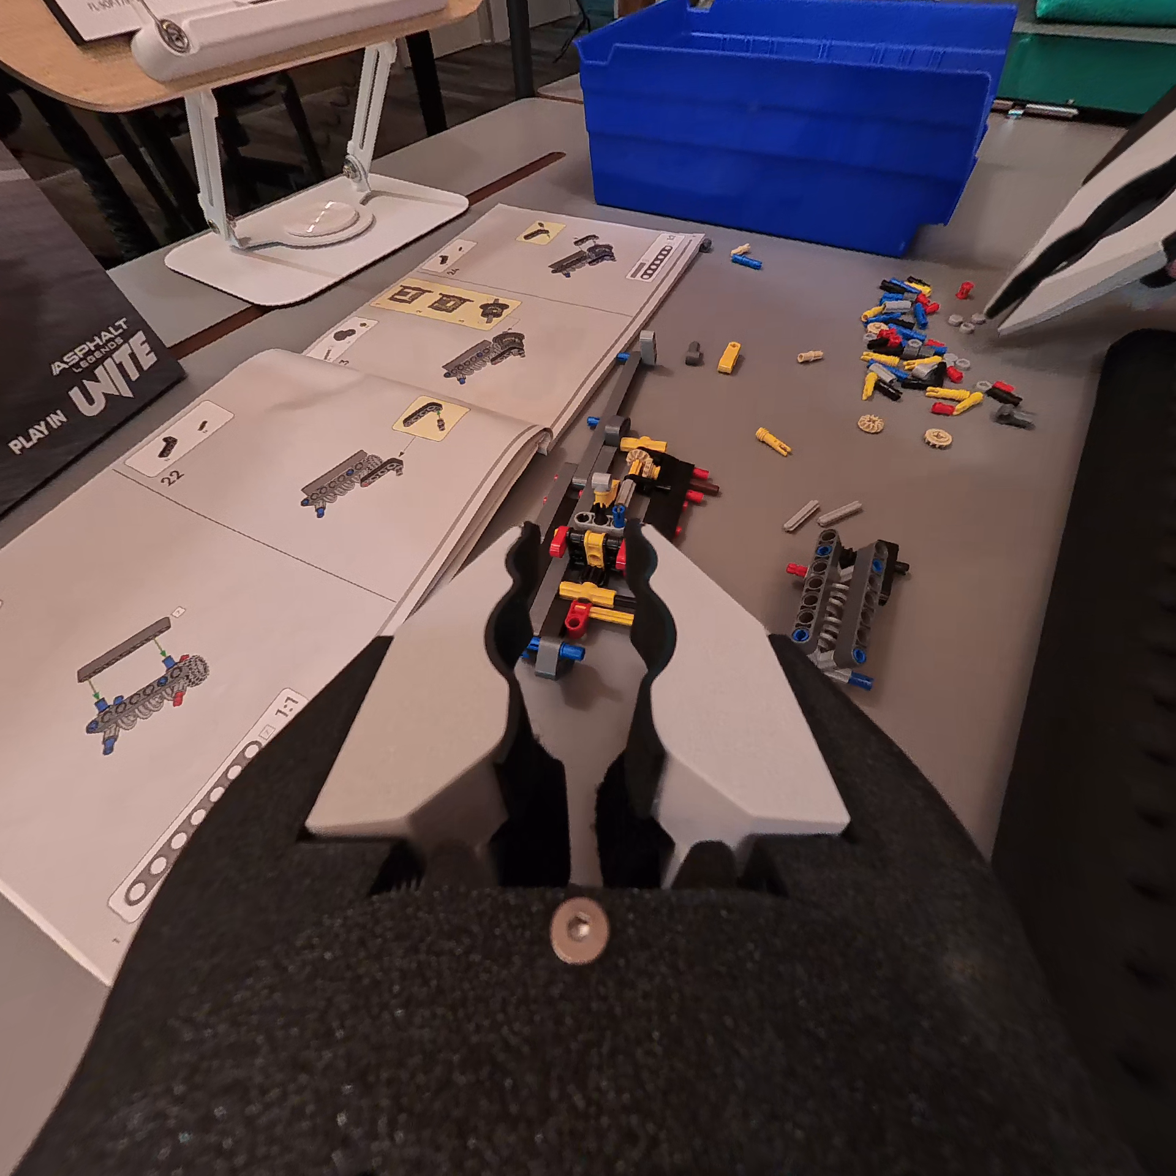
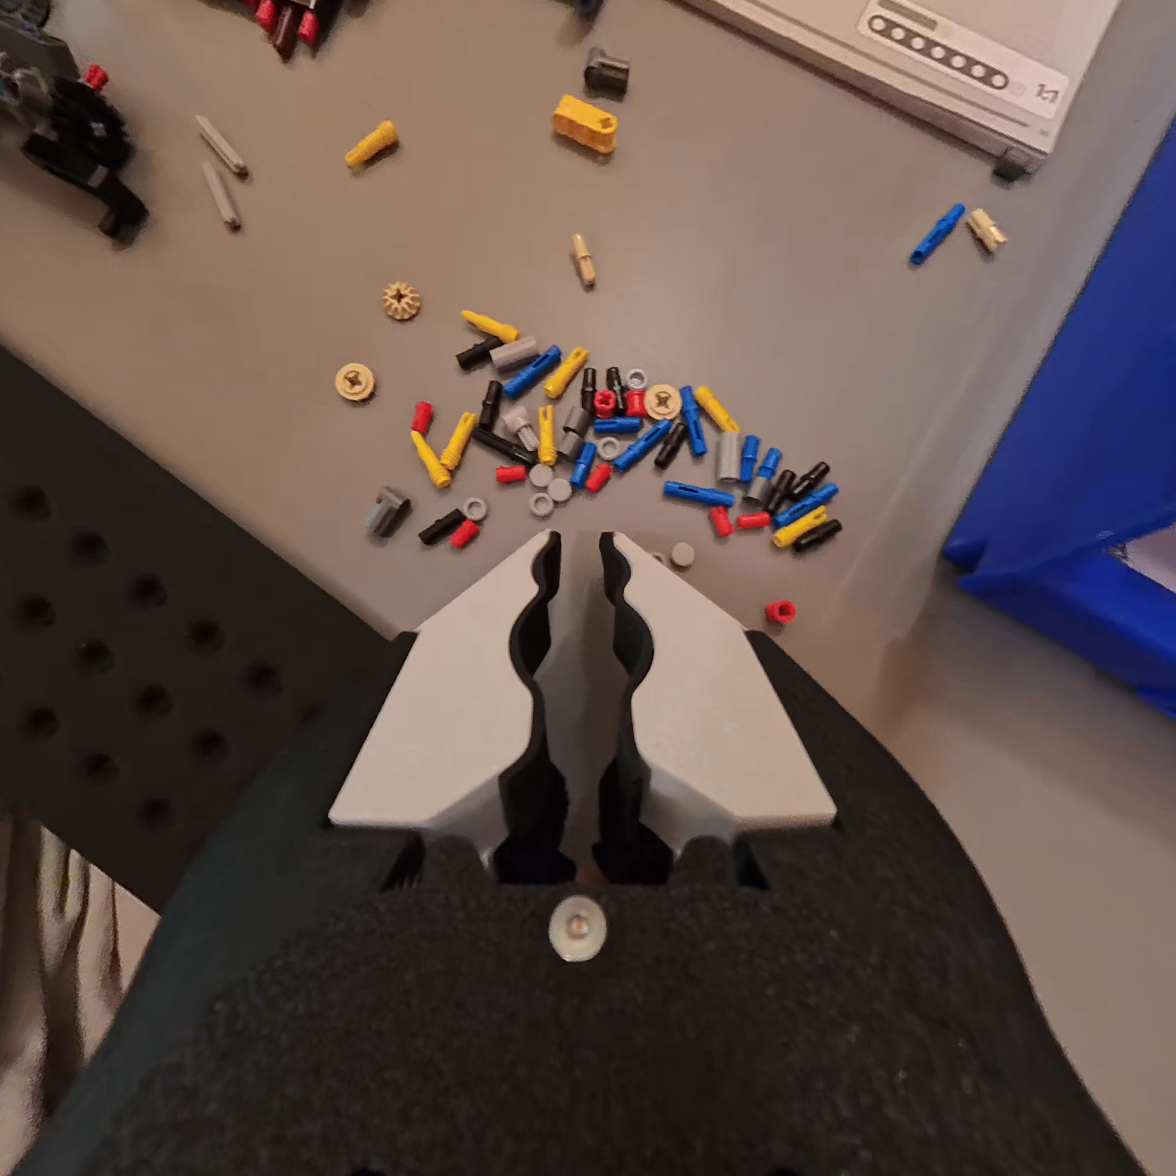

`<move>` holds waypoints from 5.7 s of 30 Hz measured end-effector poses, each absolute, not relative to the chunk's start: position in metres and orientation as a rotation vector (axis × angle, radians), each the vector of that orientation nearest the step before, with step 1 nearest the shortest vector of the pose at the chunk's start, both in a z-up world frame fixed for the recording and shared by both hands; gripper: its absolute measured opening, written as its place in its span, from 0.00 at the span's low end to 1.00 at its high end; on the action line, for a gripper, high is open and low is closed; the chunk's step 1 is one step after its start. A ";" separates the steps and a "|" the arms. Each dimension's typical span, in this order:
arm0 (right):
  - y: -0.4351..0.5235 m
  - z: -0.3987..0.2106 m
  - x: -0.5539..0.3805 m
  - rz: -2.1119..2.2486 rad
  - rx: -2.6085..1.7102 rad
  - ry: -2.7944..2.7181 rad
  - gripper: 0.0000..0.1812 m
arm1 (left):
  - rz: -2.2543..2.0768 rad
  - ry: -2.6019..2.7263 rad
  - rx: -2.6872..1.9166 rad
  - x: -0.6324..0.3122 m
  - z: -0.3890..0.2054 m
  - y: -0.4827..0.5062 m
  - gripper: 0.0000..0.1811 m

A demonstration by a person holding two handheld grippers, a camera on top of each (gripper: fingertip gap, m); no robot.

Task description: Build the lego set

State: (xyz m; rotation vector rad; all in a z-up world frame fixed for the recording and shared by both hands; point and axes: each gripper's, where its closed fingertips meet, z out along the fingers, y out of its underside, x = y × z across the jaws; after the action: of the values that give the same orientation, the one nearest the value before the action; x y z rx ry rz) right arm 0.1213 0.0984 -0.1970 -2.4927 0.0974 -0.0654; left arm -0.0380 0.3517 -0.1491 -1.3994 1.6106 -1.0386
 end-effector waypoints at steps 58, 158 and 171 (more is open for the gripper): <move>0.143 -0.185 0.130 -0.055 -2.295 0.261 0.06 | -1.034 1.629 -1.410 -0.037 -0.154 0.350 0.14; 0.057 -0.181 0.135 -0.277 -2.084 0.334 0.06 | -0.955 1.500 -1.522 -0.044 -0.159 0.375 0.13; 0.057 -0.182 0.135 -0.267 -2.085 0.337 0.06 | -0.954 1.498 -1.517 -0.044 -0.157 0.375 0.13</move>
State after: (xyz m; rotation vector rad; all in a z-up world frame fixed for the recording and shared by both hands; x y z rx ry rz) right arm 0.1351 0.0570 -0.1819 -2.0851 0.3366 -0.2675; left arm -0.0439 0.3753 -0.1574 -1.5170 1.4979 -0.9538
